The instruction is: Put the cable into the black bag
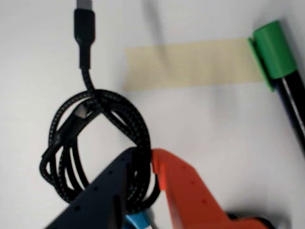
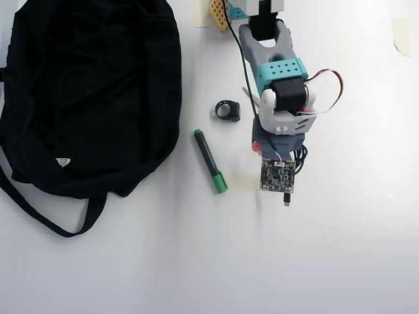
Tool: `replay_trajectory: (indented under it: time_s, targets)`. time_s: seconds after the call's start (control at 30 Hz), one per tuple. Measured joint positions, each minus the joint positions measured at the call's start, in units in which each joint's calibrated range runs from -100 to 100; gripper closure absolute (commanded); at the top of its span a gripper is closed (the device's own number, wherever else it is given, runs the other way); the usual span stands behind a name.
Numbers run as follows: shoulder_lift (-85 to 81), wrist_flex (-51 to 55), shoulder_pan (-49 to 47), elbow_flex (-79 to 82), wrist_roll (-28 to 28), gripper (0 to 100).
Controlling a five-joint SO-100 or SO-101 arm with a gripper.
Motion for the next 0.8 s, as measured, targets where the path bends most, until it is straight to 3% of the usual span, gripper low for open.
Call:
replay_trajectory:
  time_s: [0.43, 0.8]
  targets:
    - [-1.25, 0.77, 0.00, -3.22, 0.00, 98]
    - [-16.36, 0.94, 1.98, 13.05, 0.00, 98]
